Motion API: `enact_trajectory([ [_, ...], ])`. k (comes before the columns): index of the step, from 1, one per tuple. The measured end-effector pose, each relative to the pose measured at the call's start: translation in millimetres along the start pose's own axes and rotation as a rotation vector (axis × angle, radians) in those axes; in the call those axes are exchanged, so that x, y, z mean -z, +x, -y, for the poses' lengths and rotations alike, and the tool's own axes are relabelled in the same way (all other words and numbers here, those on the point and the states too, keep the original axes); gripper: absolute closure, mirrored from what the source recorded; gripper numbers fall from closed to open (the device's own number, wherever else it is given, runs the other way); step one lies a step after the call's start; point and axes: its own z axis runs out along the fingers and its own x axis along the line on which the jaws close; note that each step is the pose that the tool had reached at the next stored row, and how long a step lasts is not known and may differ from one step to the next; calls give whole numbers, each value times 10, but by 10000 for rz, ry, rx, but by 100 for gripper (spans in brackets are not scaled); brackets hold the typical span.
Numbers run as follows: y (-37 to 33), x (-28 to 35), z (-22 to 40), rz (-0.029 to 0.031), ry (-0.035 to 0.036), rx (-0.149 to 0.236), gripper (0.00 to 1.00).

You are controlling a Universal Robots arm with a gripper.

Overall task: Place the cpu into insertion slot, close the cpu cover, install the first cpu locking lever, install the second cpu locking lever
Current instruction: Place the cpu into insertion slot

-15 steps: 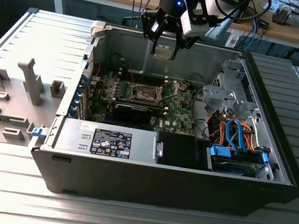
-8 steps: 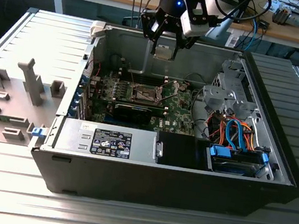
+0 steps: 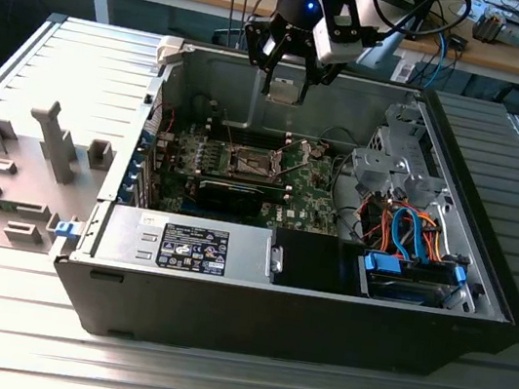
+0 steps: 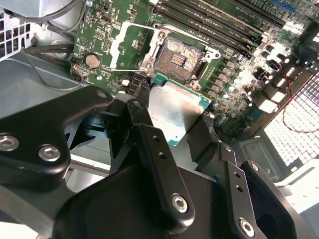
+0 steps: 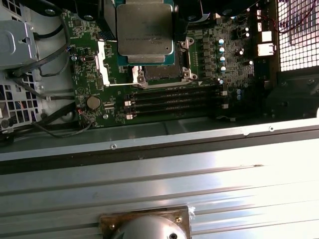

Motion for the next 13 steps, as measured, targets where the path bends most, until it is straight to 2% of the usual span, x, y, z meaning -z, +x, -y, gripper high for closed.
enact_trajectory([
  [13,0,0,0,7,-2,-74,46],
])
